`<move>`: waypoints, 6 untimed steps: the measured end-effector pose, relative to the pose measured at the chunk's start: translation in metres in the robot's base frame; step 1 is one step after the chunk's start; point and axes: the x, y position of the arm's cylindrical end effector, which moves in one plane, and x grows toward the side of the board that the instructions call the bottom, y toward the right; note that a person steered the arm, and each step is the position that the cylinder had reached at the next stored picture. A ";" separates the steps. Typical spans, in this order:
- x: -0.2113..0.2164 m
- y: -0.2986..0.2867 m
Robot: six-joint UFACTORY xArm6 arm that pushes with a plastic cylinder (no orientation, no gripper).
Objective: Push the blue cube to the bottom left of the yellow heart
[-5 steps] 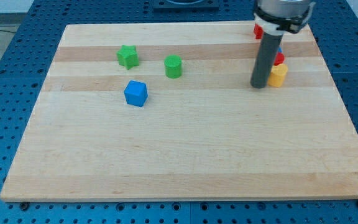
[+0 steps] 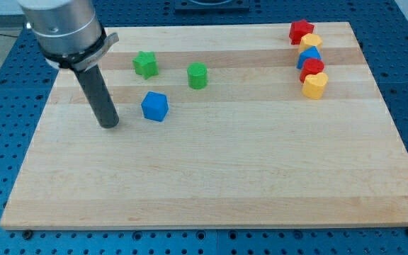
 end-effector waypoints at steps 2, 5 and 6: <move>-0.016 0.068; -0.053 0.139; -0.054 0.167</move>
